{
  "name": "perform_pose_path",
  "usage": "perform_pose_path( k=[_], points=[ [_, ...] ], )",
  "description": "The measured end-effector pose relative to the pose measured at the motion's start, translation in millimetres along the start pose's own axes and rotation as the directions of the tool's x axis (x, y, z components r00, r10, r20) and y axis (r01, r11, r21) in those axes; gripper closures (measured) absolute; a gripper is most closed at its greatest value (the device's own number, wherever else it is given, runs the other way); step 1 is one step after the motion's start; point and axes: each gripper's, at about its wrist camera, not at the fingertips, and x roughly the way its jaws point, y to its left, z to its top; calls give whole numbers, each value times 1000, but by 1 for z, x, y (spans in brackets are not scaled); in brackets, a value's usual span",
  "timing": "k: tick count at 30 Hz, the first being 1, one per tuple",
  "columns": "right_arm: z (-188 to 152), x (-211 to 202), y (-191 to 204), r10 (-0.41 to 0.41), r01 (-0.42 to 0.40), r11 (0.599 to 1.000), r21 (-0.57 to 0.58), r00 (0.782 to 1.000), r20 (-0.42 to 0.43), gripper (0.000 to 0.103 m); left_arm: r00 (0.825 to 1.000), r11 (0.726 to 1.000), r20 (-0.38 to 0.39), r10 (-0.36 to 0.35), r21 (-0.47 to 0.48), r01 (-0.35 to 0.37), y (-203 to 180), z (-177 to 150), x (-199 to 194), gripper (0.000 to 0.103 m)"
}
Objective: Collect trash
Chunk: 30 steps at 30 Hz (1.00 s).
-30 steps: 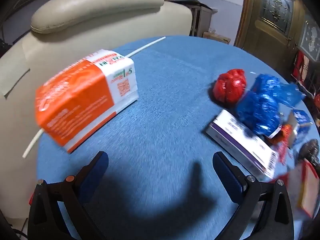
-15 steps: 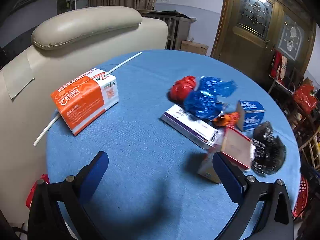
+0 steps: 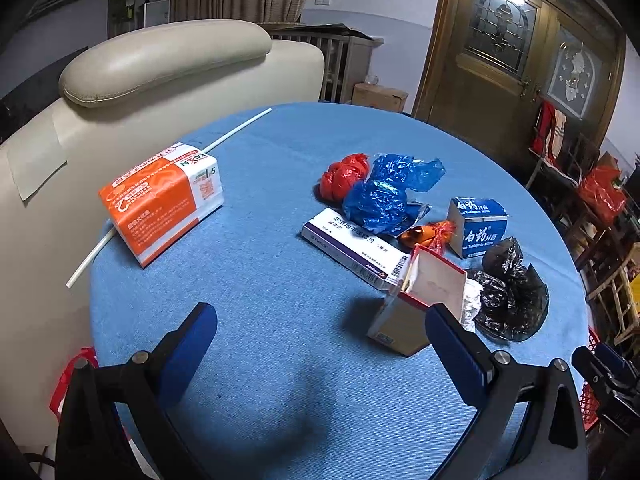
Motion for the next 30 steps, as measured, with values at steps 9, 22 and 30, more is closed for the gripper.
perform_pose_path(
  k=[9,22,30],
  points=[
    [-5,4,-7,1,-1,1000,18,1000,-13,0,1000,999,6,16,46,-16,-3,-1,6,0],
    [-5,4,-7,-1,1,1000,17,1000,-13,0,999,996,11,47,70,-48,-3,0,9,0],
    [-2,3,-1,-7,7,1000,8,1000,-18,0,998,994,11,69,81,-70,-2,-2,9,0]
  ],
)
